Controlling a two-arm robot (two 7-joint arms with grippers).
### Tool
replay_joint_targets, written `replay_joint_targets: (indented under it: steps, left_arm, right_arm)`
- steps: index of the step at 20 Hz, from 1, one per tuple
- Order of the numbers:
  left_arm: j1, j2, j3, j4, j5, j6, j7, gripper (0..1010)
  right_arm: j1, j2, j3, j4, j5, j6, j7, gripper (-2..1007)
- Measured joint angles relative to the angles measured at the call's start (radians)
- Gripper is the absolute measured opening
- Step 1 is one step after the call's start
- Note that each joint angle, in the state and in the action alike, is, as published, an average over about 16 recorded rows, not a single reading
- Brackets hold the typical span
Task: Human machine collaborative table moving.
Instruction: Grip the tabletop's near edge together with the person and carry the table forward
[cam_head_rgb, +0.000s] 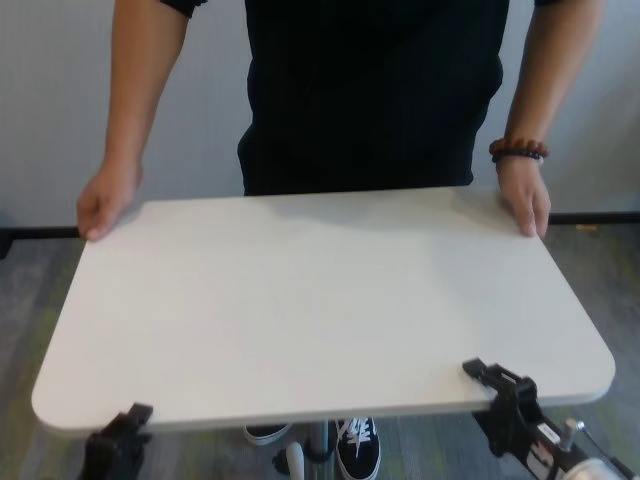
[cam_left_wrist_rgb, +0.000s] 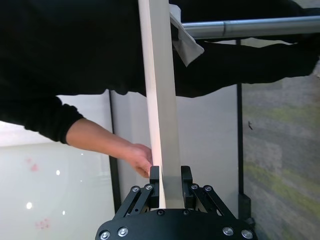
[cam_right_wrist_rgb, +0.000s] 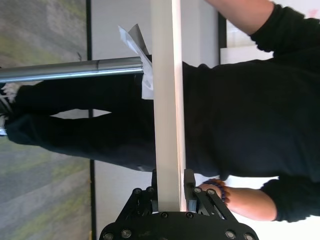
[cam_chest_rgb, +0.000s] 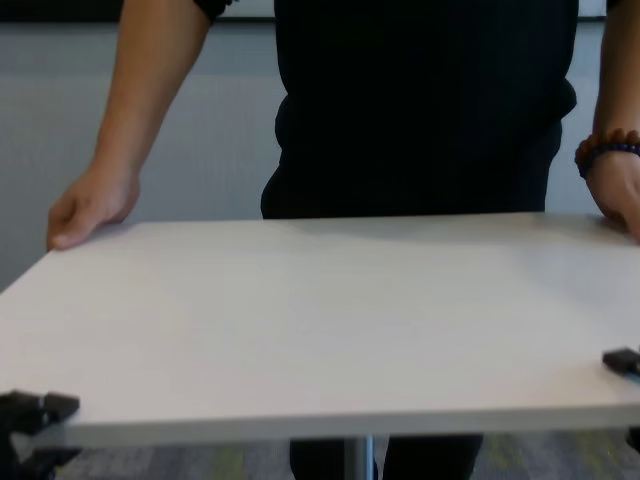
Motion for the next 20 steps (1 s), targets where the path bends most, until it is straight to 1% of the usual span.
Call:
replay_joint_targets:
  steps: [4,8,14,20]
  left_arm:
    - [-0.022,-0.008,0.004,-0.002,0.005,0.001,-0.007,269]
    - [-0.053,-0.023,0.021,0.01,0.023,0.01,-0.012,268]
    - [-0.102,-0.048,0.051,0.043,0.041,0.022,-0.017,268]
    - [-0.148,-0.07,0.07,0.081,0.039,0.026,-0.019,268]
  right_arm:
    - [0.025,-0.007,-0.005,-0.007,-0.013,0.011,0.014,266]
    - [0.058,-0.017,-0.014,0.003,-0.022,0.015,0.021,266]
    - [0.108,-0.028,-0.03,0.033,-0.029,0.013,0.023,267]
    - [0.16,-0.034,-0.043,0.078,-0.033,0.005,0.022,267]
